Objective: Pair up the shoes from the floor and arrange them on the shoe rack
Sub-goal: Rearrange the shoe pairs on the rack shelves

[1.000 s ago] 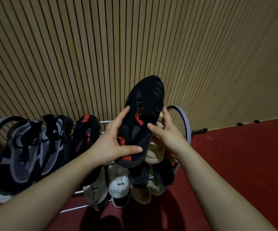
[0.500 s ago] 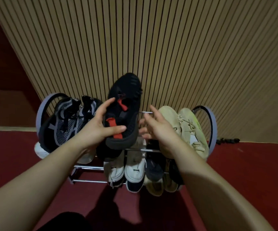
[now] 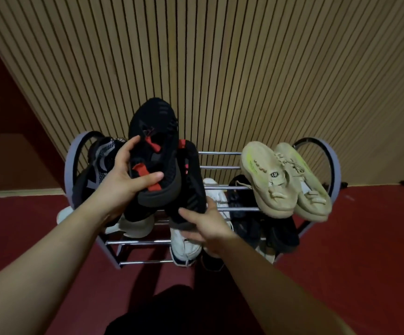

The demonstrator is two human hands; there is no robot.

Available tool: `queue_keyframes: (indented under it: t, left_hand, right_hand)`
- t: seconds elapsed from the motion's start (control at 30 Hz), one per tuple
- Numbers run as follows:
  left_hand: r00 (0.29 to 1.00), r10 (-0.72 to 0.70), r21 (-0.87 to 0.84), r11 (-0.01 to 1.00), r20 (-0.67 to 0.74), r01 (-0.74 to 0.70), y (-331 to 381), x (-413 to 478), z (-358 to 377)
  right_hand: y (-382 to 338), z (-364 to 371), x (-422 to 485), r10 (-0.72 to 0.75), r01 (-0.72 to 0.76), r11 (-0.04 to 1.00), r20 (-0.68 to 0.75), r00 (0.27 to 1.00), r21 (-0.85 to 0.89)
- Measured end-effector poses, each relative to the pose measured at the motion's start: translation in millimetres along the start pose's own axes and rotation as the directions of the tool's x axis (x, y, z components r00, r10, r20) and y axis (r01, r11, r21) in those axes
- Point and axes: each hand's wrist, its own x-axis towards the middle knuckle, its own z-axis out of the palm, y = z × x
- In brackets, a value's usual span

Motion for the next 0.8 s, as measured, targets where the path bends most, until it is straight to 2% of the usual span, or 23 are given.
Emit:
queue_keyframes:
  t: [0.13,0.27,0.37,0.47,0.53,0.63,0.67,0.73,0.77,0.8]
  left_hand:
    - [1.000,0.008,-0.023,1.000,-0.016,-0.009,-8.5,-3.0,-2.8]
    - [1.000,0.011,-0.042,0.999,-0.003,-0.011,-8.9,-1.1,4.4]
    - [1.000,0.010,-0.038,0.999,0.026,-0.009,-6.0,0.9,9.7]
    - [0.997,0.019,0.023,1.000,0.068,-0.020,-4.1,1.7,15.9]
    - [0.996,0.012,0.038,0.999,0.083,-0.015,-6.2,3.1,19.7]
    - [0.996,-0.012,0.024,1.000,0.088,0.010,-10.9,5.3,21.7]
    - [0.996,-0.019,0.020,1.000,0.089,0.017,-12.5,6.0,21.5]
    - [0.996,-0.028,0.015,1.000,0.088,0.027,-14.0,6.8,21.0]
    - [0.996,-0.029,0.014,1.000,0.088,0.028,-14.6,7.1,20.5]
    - [0.996,-0.029,0.015,0.999,0.090,0.028,-15.0,7.3,20.2]
  right_hand:
    - [-43.1,-43.8,-11.5,-0.038,0.040,0.991,0.017,0.999,-0.127]
    - [-109.2,-102.1,-35.0,0.105,-0.085,0.966,0.070,0.992,-0.244]
    - [-149.7,-133.0,-40.9,0.194,-0.161,0.904,0.046,0.980,-0.396]
    - [-165.5,-143.2,-31.5,0.221,-0.239,0.830,-0.096,0.971,-0.504]
    - [-166.6,-146.3,-23.6,0.105,-0.252,0.761,-0.269,0.957,-0.598]
    - [-156.7,-148.3,-14.9,-0.148,-0.248,0.584,-0.402,0.904,-0.773]
    - [-150.3,-146.9,-13.5,-0.210,-0.272,0.477,-0.408,0.888,-0.836]
    - [-135.8,-135.1,-14.2,-0.338,-0.364,0.142,-0.391,0.856,-0.921]
    - [-129.6,-124.4,-14.4,-0.410,-0.364,0.003,-0.333,0.849,-0.931]
    - [-124.7,-112.5,-12.4,-0.453,-0.316,-0.078,-0.249,0.856,-0.946]
